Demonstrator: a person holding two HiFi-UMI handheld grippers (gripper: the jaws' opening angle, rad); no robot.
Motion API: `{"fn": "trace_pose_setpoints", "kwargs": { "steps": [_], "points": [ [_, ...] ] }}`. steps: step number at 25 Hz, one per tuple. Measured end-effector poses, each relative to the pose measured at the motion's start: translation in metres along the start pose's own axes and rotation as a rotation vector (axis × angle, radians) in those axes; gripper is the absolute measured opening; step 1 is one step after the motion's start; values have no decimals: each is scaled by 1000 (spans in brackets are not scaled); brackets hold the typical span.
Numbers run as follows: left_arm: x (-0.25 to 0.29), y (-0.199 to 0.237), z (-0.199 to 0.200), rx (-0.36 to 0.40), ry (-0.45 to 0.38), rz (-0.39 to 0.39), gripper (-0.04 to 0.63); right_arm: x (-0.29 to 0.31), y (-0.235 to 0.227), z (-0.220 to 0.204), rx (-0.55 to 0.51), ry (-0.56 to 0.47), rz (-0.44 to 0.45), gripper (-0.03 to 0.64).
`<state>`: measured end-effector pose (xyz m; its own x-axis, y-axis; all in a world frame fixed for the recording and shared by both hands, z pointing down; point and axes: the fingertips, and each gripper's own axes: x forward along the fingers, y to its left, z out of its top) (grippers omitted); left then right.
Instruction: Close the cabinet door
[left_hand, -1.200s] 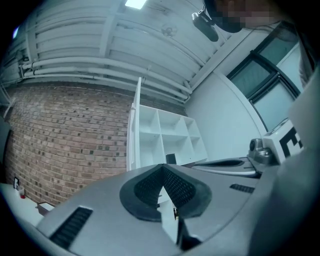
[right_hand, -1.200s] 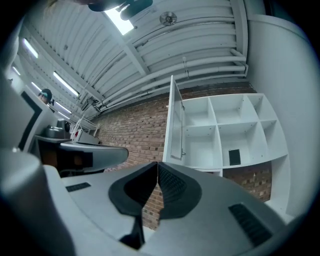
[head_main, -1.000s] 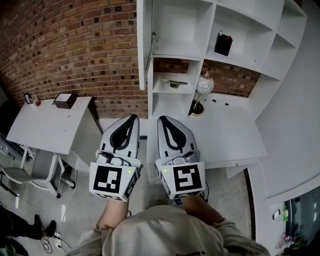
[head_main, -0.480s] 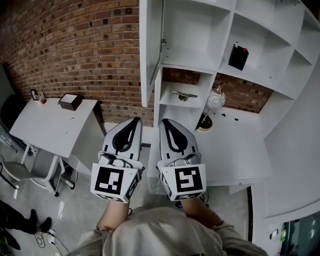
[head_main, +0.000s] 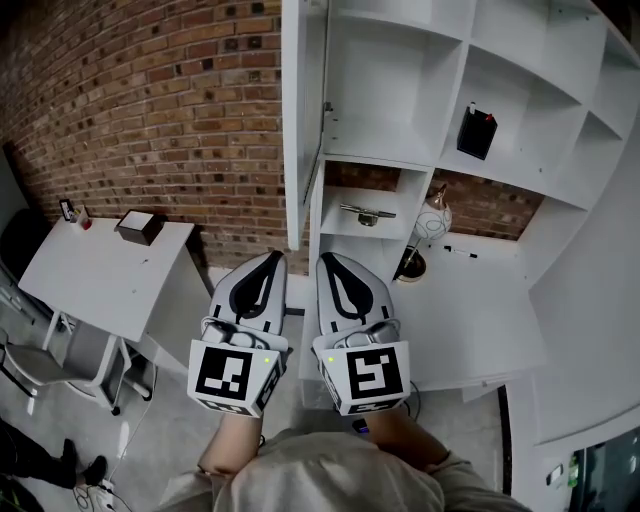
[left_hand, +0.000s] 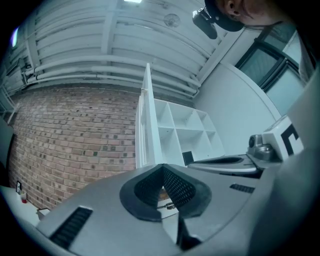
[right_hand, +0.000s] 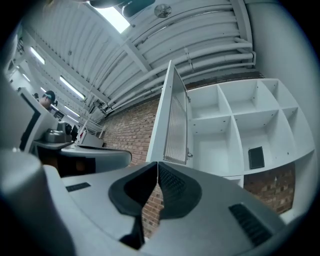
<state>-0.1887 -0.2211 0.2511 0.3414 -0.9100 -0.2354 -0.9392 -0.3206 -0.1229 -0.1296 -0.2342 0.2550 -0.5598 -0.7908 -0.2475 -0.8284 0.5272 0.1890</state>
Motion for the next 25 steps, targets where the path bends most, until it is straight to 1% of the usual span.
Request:
{"fn": "trace_pose_setpoints", "kwargs": {
  "steps": [4,8,11,14,17,20,21,23,25],
  "points": [
    [14,5,10,15,-7,-21,6,16,-7,19,-5,-27,-10,20],
    [24,8,23,23,-37,-35,6,29,-8,35,-7,-46,-8,20],
    [29,10,30,31,-43,-44,6,36,-7,42,-8,-54,-8,20],
    [32,15,38,61,-51,-32,6,42,-3,47,-12,-55,1,21],
    [33,17,41,54,-63,-43,6,46,-4,51,-15,-61,-3,21],
    [34,19,49,66,-83,-51,6,49,-6,57,-10,-65,-4,25],
    [33,21,51,65,-83,-49,6,50,-5,60,-10,-67,-2,37],
    [33,24,57,67,-86,-48,6,53,-4,66,-7,-65,3,100],
    [33,26,63,90,-96,-47,6,56,-3,71,5,-62,0,103]
  ]
}}
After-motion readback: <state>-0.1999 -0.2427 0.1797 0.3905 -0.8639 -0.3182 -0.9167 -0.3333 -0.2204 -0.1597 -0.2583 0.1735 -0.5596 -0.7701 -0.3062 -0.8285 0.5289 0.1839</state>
